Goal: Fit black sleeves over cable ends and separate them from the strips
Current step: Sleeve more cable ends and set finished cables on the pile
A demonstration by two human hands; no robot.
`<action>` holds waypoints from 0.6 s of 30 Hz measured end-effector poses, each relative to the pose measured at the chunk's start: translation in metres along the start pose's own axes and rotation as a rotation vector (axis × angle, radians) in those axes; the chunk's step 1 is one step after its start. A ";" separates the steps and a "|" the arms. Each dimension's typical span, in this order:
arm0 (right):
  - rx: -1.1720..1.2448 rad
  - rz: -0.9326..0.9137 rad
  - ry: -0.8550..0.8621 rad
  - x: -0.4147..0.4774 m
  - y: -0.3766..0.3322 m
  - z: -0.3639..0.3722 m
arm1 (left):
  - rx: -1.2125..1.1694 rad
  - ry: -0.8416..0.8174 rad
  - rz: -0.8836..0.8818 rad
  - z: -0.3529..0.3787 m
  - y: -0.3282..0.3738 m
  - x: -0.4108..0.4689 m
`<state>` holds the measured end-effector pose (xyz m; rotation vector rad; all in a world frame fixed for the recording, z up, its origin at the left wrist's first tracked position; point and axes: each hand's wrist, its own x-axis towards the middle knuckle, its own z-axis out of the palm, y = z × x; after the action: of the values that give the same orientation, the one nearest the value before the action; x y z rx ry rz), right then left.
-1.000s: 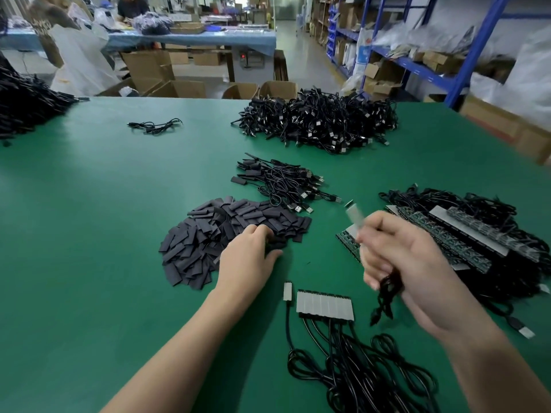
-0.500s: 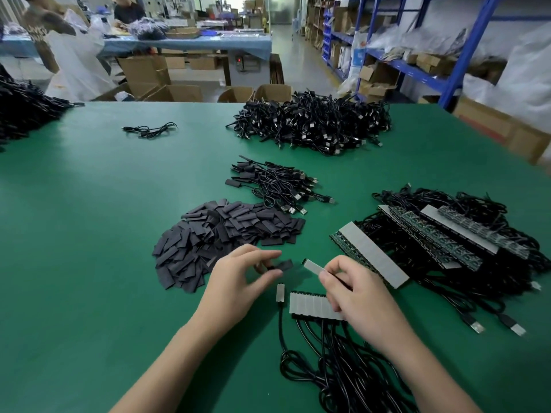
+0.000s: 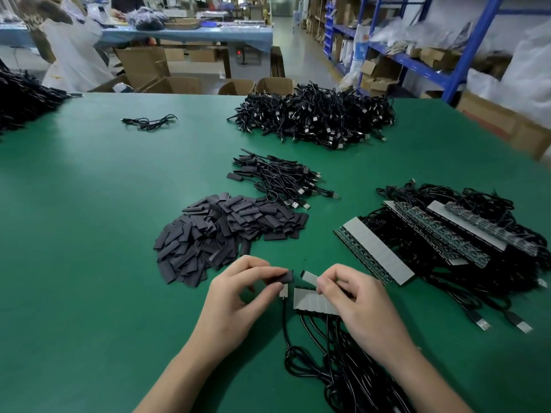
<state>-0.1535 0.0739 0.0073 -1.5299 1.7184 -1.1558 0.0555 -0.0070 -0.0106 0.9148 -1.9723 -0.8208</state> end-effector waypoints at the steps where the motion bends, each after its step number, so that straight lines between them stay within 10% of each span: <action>1: 0.001 -0.003 -0.001 0.000 0.000 0.001 | 0.000 0.004 0.012 0.000 0.000 0.000; 18: 0.024 -0.054 -0.059 -0.002 0.000 0.002 | 0.007 -0.035 0.084 0.001 -0.001 0.001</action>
<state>-0.1513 0.0755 0.0063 -1.5882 1.6283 -1.1427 0.0544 -0.0079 -0.0115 0.8210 -2.0306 -0.7880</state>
